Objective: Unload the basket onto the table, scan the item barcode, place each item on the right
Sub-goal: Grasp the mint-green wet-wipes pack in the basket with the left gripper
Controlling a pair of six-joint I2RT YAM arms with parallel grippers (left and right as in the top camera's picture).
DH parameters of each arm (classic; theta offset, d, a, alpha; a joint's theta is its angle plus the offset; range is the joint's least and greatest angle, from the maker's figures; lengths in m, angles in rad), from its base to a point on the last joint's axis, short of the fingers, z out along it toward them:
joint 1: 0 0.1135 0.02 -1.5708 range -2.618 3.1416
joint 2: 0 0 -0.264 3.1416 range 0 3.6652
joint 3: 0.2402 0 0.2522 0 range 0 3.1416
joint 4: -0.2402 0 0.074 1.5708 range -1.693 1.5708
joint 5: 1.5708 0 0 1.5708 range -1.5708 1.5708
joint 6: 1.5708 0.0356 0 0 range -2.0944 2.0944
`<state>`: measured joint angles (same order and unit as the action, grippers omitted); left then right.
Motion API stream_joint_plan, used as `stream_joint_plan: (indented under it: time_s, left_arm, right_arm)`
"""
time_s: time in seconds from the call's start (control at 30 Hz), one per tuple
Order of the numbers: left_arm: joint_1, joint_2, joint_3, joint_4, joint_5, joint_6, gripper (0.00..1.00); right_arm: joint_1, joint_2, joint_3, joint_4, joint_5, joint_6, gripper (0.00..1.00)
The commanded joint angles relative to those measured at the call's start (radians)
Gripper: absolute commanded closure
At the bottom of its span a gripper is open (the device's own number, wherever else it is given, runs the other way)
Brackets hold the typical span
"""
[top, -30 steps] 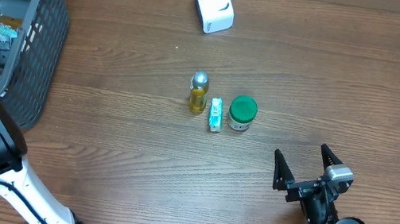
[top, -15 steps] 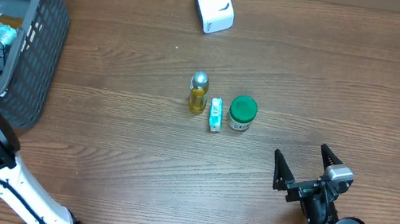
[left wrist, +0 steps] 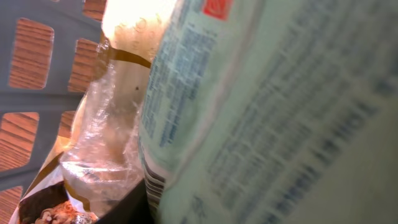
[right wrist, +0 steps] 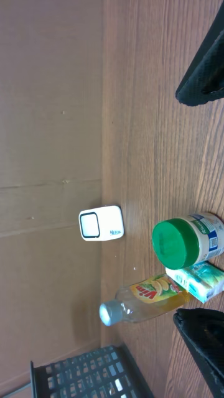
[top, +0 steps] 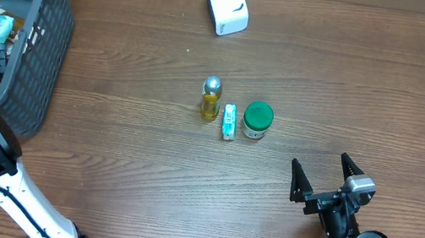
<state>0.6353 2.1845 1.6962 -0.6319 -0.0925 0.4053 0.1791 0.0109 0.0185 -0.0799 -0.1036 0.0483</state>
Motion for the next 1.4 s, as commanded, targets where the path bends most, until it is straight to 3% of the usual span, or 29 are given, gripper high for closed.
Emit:
stream_joint_plan:
  time_s: [0.0,0.17,0.73,0.97,1.17,1.37]
  left_arm:
    - [0.005,0.077,-0.025,-0.024,0.035,-0.012,0.75]
    - [0.005,0.064,0.003,-0.039,0.036,-0.116,0.96]
    - [0.006,-0.230,0.089,-0.058,0.123,-0.415,0.96]
    - [0.005,-0.358,0.089,-0.059,0.125,-0.474,0.96]
    - [0.002,-0.367,0.089,-0.120,0.162,-0.480,0.96]
    - [-0.022,-0.501,0.089,-0.119,0.197,-0.575,0.96]
  right_arm:
    - [0.005,-0.008,-0.010,0.003,0.007,-0.005,0.00]
    - [0.005,-0.008,-0.010,0.003,0.007,-0.004,0.00]
    - [0.005,-0.008,-0.010,0.003,0.007,-0.004,0.00]
    - [0.005,-0.008,-0.010,0.003,0.007,-0.005,0.00]
    - [0.005,-0.008,-0.010,0.003,0.007,-0.005,0.00]
    - [0.005,-0.008,-0.010,0.003,0.007,-0.005,0.00]
